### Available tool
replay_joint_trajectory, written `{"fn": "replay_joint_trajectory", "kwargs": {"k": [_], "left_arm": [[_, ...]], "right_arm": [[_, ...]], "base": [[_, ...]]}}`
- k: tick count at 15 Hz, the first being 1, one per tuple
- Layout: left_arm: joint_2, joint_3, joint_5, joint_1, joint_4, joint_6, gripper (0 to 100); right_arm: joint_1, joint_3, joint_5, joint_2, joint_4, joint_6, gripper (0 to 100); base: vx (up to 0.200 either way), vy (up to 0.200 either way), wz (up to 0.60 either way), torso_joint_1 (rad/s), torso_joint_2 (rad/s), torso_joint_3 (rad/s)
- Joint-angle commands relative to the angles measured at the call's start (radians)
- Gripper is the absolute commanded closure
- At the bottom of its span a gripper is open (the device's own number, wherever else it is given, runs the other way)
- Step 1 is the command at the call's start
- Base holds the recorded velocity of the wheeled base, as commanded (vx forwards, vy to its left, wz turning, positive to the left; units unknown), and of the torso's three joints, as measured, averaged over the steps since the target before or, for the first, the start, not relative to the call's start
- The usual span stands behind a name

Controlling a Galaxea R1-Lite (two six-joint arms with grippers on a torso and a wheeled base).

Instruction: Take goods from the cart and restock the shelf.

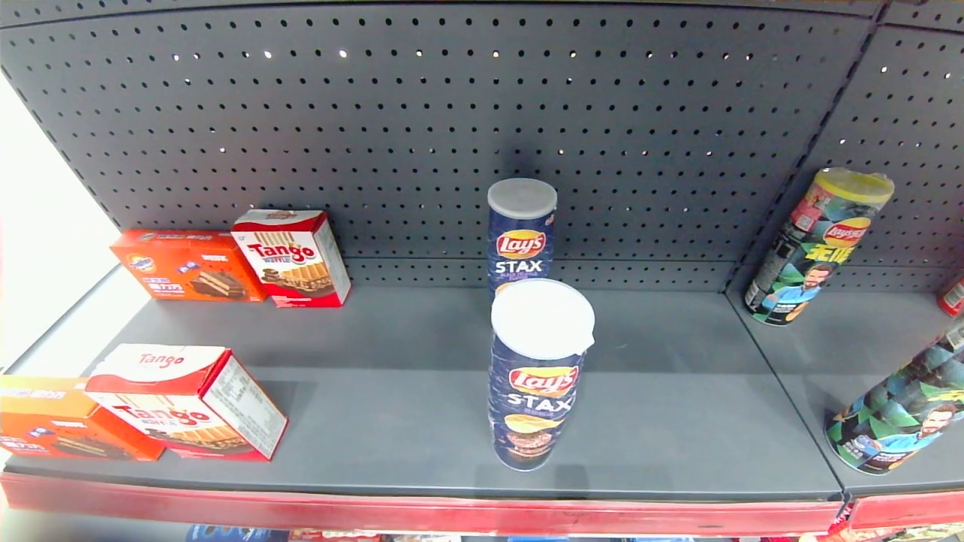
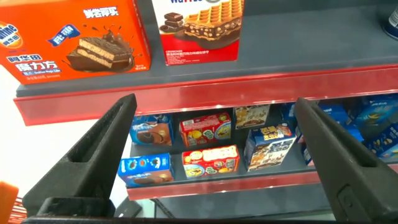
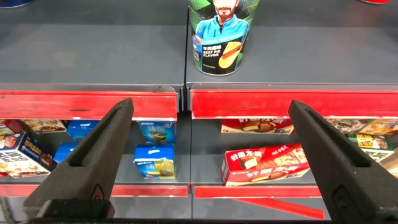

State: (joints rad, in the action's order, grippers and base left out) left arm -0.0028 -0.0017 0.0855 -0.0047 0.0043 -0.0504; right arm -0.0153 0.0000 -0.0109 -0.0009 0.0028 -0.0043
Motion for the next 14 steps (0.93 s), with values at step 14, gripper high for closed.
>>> {"fn": "replay_joint_trajectory", "kwargs": {"k": [14], "left_arm": [[0.003, 0.000, 0.000, 0.000, 0.000, -0.002, 0]], "right_arm": [[0.000, 0.000, 0.000, 0.001, 0.000, 0.000, 0]], "base": [[0.000, 0.000, 0.00, 0.000, 0.00, 0.000]]}}
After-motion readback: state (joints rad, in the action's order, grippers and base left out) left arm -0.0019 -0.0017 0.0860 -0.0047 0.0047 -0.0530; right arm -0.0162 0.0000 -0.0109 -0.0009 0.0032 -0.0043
